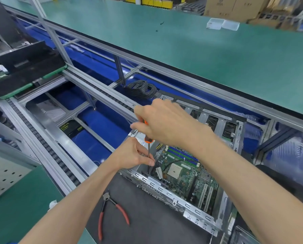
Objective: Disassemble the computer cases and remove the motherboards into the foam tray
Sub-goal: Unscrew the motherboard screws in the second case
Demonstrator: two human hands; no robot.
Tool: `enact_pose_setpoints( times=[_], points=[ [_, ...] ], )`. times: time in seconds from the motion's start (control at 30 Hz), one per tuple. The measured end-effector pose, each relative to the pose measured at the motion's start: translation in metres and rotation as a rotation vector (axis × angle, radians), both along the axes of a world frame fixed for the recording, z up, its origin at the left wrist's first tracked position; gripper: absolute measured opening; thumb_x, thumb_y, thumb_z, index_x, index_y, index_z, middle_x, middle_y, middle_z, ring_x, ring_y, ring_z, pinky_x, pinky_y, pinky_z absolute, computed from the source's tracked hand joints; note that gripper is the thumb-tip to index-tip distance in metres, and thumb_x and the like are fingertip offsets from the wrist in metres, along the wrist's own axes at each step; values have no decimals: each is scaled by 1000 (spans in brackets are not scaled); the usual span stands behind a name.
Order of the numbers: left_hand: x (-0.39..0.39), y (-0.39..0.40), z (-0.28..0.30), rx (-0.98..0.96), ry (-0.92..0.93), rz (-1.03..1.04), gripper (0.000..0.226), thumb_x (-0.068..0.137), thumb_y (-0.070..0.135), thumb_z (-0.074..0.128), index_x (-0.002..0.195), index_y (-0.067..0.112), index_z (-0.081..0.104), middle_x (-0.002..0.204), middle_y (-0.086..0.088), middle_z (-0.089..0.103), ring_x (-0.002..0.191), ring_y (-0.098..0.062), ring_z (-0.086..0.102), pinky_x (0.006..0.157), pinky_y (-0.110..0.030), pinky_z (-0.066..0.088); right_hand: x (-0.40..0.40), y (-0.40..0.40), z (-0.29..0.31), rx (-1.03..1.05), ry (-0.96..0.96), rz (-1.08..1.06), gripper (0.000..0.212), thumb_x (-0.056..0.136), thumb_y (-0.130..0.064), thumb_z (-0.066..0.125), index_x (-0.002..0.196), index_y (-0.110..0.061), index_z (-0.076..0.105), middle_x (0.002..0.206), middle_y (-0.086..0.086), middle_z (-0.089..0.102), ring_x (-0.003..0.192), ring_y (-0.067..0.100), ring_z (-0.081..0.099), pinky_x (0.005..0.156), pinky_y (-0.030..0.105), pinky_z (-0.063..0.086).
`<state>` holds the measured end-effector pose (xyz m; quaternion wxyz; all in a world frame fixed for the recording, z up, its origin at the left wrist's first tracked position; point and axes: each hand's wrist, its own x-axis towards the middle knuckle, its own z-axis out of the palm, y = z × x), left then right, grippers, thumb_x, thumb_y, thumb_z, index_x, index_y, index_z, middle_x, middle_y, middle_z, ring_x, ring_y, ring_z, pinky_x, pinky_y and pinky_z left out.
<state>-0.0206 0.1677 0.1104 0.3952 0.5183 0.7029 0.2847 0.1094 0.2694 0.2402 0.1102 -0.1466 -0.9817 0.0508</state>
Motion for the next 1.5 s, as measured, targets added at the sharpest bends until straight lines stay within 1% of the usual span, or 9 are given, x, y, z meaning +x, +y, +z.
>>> enact_pose_setpoints(
  times=[0.2,0.37,0.5,0.6,0.77,1.0,1.17,1.4,1.5],
  points=[
    [1,2,-3,69,-17,-26,11,59,52,83,58,48,74,72,-9,75,87,-40,69,81,-59,52,10,9,11,-436,-82,203,32,74,-7,58,100,-26,56,65,-8,55,61,6,50,56,29,42],
    [-2,3,-5,31,8,2,14,58,57,81,67,47,77,73,-4,75,73,-28,63,72,-48,53,4,2,8,-47,-46,8,36,96,-60,46,85,-26,46,68,-7,39,66,22,42,52,32,23],
    [-3,3,-6,81,16,-5,12,62,47,86,62,48,74,67,-12,70,57,-22,54,57,-38,41,2,5,8,-189,-39,113,3,90,-25,56,92,-24,54,68,-9,46,74,18,53,62,33,39],
    [-4,2,-6,105,5,-29,17,67,38,88,61,48,74,58,0,67,54,-23,53,53,-31,38,9,11,13,-425,-92,189,32,72,-5,57,98,-24,57,64,-7,53,61,6,47,57,29,41],
    [-6,2,-10,79,7,-19,8,68,41,86,72,41,79,38,10,38,42,-7,31,50,-21,27,6,8,6,-113,-37,13,37,93,-63,49,86,-27,49,68,-7,46,69,22,51,55,34,32],
    [-5,4,-11,75,36,-14,14,57,54,83,66,45,76,74,-22,70,73,-42,58,67,-48,48,8,7,12,-438,-74,203,29,73,-7,57,96,-24,54,64,-8,51,60,7,46,56,30,39],
    [-5,5,-10,59,46,-1,18,60,57,82,70,43,78,52,-16,50,54,-30,39,54,-38,32,3,2,8,-60,-31,16,36,94,-61,49,86,-26,44,68,-8,45,69,21,48,55,34,27],
    [-4,4,-7,91,32,-19,16,61,50,87,70,39,79,53,-3,61,55,-24,47,56,-36,37,8,10,15,-398,-82,173,25,73,-7,59,91,-24,64,61,-12,49,63,-3,51,57,21,39],
    [-6,4,-9,80,38,-10,11,68,38,89,74,37,80,39,9,36,45,-9,28,49,-25,23,9,12,11,-361,-47,102,9,83,-34,63,87,-28,59,69,-10,53,69,4,51,62,30,44]
  ],
)
